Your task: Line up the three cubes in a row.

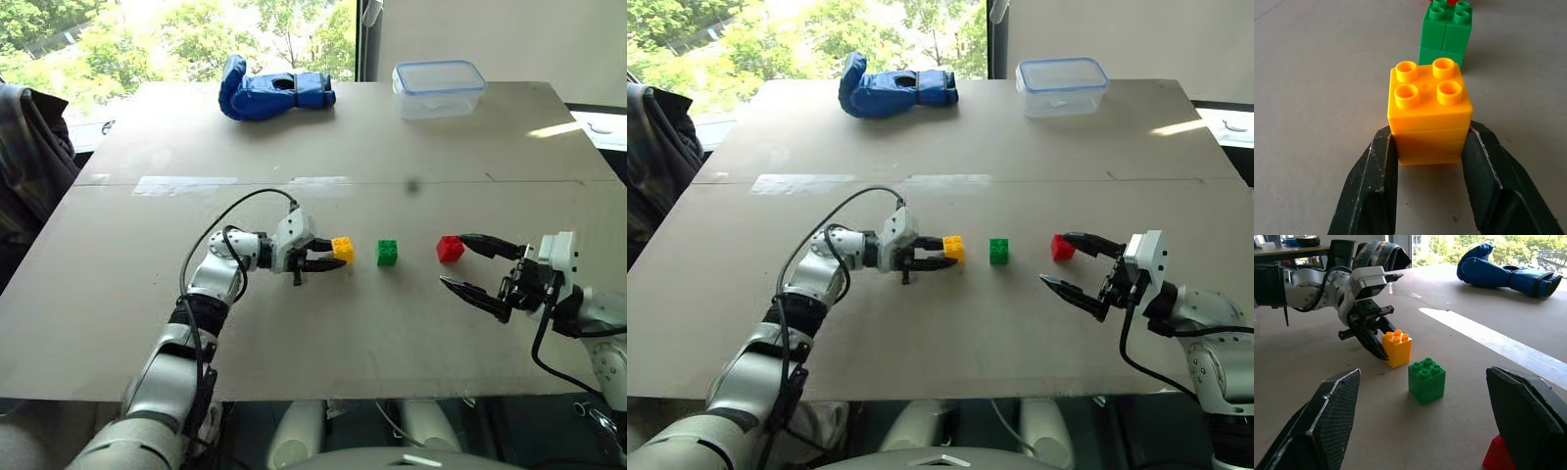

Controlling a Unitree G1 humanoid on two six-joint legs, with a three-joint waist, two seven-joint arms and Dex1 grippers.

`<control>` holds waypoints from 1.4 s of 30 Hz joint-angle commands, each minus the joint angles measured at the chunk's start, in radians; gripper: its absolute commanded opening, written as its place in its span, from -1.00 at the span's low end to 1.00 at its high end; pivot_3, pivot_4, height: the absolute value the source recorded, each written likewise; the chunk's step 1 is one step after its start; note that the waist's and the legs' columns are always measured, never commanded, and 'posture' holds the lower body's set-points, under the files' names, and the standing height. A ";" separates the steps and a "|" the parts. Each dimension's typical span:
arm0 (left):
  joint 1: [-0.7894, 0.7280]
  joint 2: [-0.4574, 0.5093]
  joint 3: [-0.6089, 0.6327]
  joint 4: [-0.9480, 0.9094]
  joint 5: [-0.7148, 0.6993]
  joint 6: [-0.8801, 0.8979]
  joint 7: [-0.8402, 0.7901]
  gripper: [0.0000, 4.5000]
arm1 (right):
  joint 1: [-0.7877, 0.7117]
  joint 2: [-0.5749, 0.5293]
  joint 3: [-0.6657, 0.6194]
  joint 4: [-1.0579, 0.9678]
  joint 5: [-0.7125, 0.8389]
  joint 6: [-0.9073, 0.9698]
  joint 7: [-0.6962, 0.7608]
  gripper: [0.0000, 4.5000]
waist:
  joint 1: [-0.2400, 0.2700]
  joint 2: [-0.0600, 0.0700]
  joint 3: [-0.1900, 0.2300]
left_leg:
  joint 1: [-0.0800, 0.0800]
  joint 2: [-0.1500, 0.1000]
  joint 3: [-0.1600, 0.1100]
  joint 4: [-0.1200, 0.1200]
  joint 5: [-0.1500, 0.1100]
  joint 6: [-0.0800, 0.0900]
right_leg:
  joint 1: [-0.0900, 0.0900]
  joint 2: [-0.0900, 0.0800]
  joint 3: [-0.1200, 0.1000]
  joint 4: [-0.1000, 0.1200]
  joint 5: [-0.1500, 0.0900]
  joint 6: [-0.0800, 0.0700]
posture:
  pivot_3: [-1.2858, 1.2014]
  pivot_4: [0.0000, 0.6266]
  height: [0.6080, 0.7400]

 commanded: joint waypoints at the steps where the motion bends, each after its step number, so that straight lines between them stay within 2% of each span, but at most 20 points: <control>1: -0.094 0.010 -0.004 0.219 0.059 -0.169 -0.087 -0.45 | 0.017 -0.003 -0.030 -0.056 0.012 -0.013 -0.014 0.87 | 0.000 0.000 0.000 | 0.000 0.000 0.000 0.000 0.000 0.000 | 0.000 0.000 0.000 0.000 0.000 0.000 | 0.03 -0.52 1.00; 9: -0.219 -0.008 0.003 0.441 0.098 -0.320 -0.262 -0.45 | 0.046 0.000 -0.036 -0.090 0.016 -0.008 -0.038 0.87 | -0.003 0.000 0.000 | 0.000 0.000 0.000 0.000 0.000 0.001 | 0.000 0.001 0.000 0.001 0.000 0.000 | 0.03 -0.52 1.00; 14: -0.240 -0.017 0.014 0.497 0.141 -0.380 -0.196 -0.45 | 0.059 -0.006 -0.040 -0.106 0.021 -0.001 -0.047 0.87 | -0.002 0.000 0.000 | 0.000 0.000 0.000 0.001 0.000 0.001 | 0.000 0.001 0.000 0.001 0.000 0.000 | 0.03 -0.52 1.00; 23: -0.243 -0.027 0.038 0.531 0.190 -0.426 -0.065 -0.45 | 0.053 -0.014 -0.040 -0.113 0.028 0.011 -0.046 0.87 | 0.001 -0.001 0.000 | 0.003 0.000 -0.001 0.002 0.000 0.001 | 0.002 0.001 0.000 0.004 0.000 0.001 | 0.03 -0.52 1.00; 36: -0.243 -0.027 0.057 0.538 0.201 -0.399 -0.116 -0.45 | 0.034 -0.021 -0.035 -0.098 0.025 0.011 -0.037 0.87 | -0.001 0.000 0.000 | 0.004 0.000 -0.001 0.002 0.000 0.001 | 0.003 0.001 0.000 0.004 0.000 0.001 | 0.03 -0.52 1.00; 42: -0.239 -0.028 0.080 0.536 0.183 -0.387 -0.193 -0.45 | 0.035 -0.021 -0.033 -0.099 0.025 0.013 -0.037 0.87 | -0.003 0.000 0.000 | 0.004 0.000 -0.001 0.002 0.000 0.001 | 0.003 0.001 0.000 0.004 0.000 0.001 | 0.03 -0.52 1.00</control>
